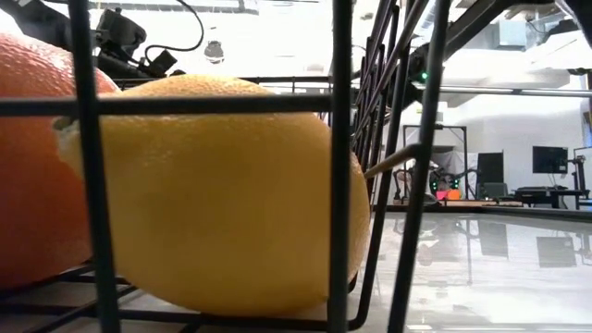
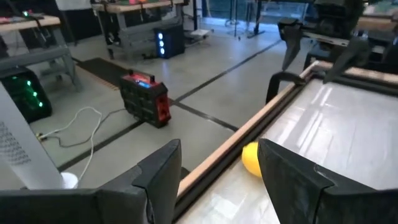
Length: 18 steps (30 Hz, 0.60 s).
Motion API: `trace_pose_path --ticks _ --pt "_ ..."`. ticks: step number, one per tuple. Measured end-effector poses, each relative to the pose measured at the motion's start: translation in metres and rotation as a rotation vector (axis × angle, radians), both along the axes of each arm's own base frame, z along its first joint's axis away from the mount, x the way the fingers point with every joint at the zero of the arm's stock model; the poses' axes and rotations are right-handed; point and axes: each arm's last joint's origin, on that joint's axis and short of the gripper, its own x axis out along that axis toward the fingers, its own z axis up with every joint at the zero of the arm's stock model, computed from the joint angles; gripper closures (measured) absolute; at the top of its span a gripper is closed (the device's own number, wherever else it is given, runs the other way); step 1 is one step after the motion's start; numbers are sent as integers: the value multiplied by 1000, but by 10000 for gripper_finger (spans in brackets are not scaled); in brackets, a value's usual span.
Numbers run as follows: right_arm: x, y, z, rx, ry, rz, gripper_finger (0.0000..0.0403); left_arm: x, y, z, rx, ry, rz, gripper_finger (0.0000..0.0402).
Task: Sort produce into baskets
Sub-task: Put the lemon into the bottom wire basket
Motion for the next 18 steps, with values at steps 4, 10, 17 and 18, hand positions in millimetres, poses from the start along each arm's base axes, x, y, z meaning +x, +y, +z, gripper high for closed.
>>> trace_pose_path --ticks 4,10,17,18 --pt "0 -11 -20 -37 25 44 23 0 0 -4 -25 27 9 201" --pt "14 -17 -54 60 97 38 23 -2 1 -7 -41 59 85 201" --pt "27 -6 -43 45 119 3 23 -4 1 -10 -69 81 129 201" --pt "27 -6 -39 45 102 -11 23 -4 1 -10 -70 80 129 201"
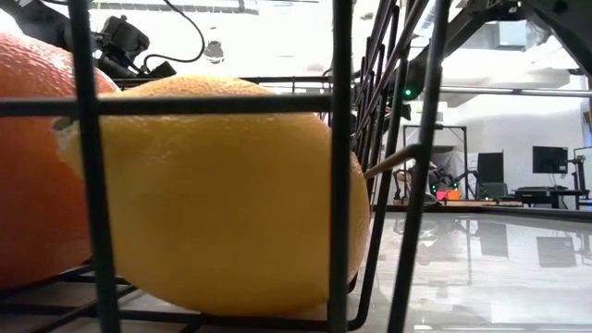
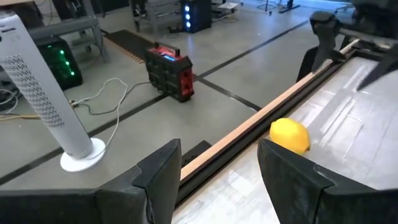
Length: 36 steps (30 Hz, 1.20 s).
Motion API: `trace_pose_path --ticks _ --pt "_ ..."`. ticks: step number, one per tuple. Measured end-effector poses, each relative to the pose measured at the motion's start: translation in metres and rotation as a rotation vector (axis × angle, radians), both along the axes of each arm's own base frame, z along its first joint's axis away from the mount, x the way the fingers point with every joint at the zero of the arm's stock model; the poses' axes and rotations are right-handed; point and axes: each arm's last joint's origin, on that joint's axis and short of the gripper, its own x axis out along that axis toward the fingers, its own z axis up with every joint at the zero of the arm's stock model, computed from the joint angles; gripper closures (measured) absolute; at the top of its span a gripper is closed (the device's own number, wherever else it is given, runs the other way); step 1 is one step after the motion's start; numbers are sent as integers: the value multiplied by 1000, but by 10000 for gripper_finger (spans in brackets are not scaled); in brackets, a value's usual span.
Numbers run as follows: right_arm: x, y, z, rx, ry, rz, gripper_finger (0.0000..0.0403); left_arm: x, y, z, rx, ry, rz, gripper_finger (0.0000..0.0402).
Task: Sort produce into baskets
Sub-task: Put the lemon into the bottom wire basket
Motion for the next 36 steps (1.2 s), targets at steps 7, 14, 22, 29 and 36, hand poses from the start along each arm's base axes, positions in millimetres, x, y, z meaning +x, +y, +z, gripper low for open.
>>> trace_pose_path --ticks 7,14,22,29,36 --pt "-3 -2 -3 88 -51 -115 23 0 1 1 -34 -59 31 201" --pt "-3 1 -13 105 -97 -151 23 5 11 -5 -91 -34 11 210" --pt "4 4 -10 121 -129 -164 23 11 38 -22 -168 65 -91 234" --pt "-1 7 -19 209 -115 -228 23 -2 51 -17 -97 12 -84 237" --pt "7 33 -37 205 -85 -194 23 -19 53 -28 -203 78 3 237"
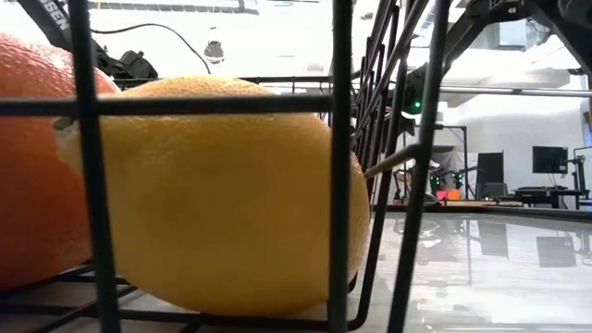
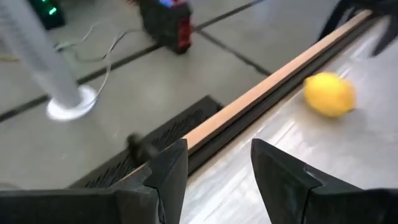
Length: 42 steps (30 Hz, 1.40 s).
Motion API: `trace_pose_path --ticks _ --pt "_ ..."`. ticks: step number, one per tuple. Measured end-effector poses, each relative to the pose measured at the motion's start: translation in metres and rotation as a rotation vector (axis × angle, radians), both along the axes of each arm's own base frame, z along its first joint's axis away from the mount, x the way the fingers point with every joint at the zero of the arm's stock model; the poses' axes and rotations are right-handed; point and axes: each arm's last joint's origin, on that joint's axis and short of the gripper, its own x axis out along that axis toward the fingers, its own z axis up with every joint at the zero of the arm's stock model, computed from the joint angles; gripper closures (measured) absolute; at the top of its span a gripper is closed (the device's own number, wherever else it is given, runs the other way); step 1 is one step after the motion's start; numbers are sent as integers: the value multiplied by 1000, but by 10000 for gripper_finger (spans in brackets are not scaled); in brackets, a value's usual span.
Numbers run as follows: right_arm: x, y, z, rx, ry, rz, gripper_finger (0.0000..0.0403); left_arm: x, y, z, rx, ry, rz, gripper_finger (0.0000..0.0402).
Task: Sort produce into baskets
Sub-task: Put the lemon into the bottom wire basket
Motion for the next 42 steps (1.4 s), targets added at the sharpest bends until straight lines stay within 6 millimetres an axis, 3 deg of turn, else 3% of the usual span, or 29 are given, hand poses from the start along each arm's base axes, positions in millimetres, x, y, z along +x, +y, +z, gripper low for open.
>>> trace_pose_path --ticks 7,11,20,26,33,42 --pt "8 24 10 -42 -17 39 23 -5 -5 -10 -84 89 9 237" --pt "5 41 25 -72 -38 56 23 -5 -7 -13 -109 122 -1 237" --pt "-12 68 59 -204 -141 22 23 17 9 -42 -173 209 -107 237" --pt "-23 71 59 -196 -155 -2 23 25 23 -46 -202 242 -173 237" --pt "-22 71 38 -185 -183 -18 23 50 20 -43 -219 261 -258 237" --pt "-21 70 37 -182 -186 -18 23 76 15 -33 -180 275 -335 237"
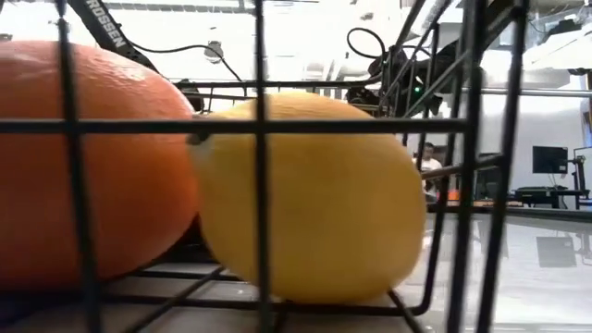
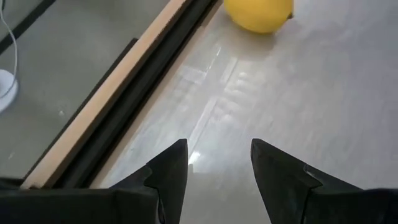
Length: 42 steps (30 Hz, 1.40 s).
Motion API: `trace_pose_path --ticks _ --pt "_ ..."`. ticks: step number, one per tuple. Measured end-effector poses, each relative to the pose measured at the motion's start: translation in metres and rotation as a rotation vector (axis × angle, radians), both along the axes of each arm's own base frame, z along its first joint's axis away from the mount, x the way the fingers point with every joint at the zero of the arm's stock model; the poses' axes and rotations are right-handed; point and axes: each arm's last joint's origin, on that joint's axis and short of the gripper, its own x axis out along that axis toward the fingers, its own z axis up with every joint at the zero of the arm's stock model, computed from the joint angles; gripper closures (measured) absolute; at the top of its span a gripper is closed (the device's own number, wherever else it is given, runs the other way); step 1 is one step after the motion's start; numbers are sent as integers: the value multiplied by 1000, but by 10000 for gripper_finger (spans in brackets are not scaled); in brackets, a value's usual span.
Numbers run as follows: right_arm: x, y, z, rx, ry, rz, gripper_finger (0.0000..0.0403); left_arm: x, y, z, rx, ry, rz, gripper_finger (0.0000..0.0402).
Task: Sort produce into baskets
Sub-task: Put the lemon into the bottom wire basket
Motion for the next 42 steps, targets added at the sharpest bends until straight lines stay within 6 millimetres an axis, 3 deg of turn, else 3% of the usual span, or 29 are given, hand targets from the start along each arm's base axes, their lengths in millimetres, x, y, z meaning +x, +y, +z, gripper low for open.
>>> trace_pose_path --ticks 13,22,36,42 --pt "1 -1 2 13 -28 -14 23 14 -6 2 32 -25 -41 237" --pt "1 -1 4 20 -51 -24 23 51 8 -15 -9 9 -94 237" --pt "-1 -5 4 27 -50 -41 23 82 3 4 78 -49 -218 237" --pt "-1 -5 5 32 -54 -44 23 95 4 0 110 -57 -251 237"
